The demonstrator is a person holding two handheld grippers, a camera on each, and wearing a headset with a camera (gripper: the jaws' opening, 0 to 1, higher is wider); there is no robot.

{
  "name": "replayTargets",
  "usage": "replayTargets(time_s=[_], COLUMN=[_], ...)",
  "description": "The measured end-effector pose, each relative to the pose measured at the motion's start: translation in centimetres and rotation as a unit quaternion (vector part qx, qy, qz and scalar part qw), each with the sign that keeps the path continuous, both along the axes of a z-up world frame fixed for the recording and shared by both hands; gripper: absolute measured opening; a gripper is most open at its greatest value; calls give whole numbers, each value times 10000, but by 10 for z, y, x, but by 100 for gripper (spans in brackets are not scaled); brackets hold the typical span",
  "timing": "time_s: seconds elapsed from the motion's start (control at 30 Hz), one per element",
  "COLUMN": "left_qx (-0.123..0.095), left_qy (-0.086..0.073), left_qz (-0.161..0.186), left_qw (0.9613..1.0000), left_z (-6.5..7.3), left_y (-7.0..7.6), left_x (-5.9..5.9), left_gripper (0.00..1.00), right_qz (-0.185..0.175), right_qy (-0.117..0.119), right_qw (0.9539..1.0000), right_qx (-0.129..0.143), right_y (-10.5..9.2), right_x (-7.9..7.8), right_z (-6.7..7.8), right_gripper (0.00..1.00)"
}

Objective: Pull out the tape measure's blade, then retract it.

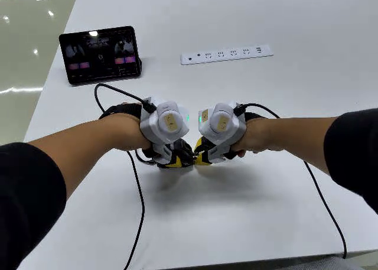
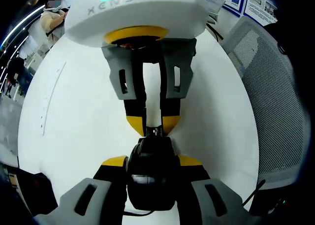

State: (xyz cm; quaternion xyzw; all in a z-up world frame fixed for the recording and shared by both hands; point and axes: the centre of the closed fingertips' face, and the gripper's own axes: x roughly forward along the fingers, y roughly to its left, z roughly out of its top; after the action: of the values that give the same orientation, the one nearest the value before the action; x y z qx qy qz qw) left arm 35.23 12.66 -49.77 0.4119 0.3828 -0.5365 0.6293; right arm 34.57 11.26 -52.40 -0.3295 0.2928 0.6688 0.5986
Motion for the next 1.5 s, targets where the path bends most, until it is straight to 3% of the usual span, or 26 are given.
replayTargets(time_s=[0.2, 0.37, 0.53, 1.1, 1.5], left_qx=[-14, -17, -83, -40, -15], left_qy=[-12, -8, 4, 1, 39], left_qz=[5, 2, 65, 63, 60], left_qw=[10000, 10000, 9999, 10000, 10000], left_z=[0, 0, 1, 0, 0], left_y=[-1, -2, -3, -2, -2], left_x=[-1, -2, -2, -1, 0], left_gripper=[32, 32, 32, 32, 32], right_qz=[195, 36, 113, 16, 19], right_qy=[-174, -37, -189, -12, -24], right_qw=[9997, 10000, 9998, 9999, 9998], right_qx=[-25, 16, -17, -147, -200], right_y=[-1, -2, -4, -19, -29], right_x=[-3, -1, -1, 3, 5], right_z=[-1, -1, -1, -2, -3], right_gripper=[12, 11, 11, 10, 11])
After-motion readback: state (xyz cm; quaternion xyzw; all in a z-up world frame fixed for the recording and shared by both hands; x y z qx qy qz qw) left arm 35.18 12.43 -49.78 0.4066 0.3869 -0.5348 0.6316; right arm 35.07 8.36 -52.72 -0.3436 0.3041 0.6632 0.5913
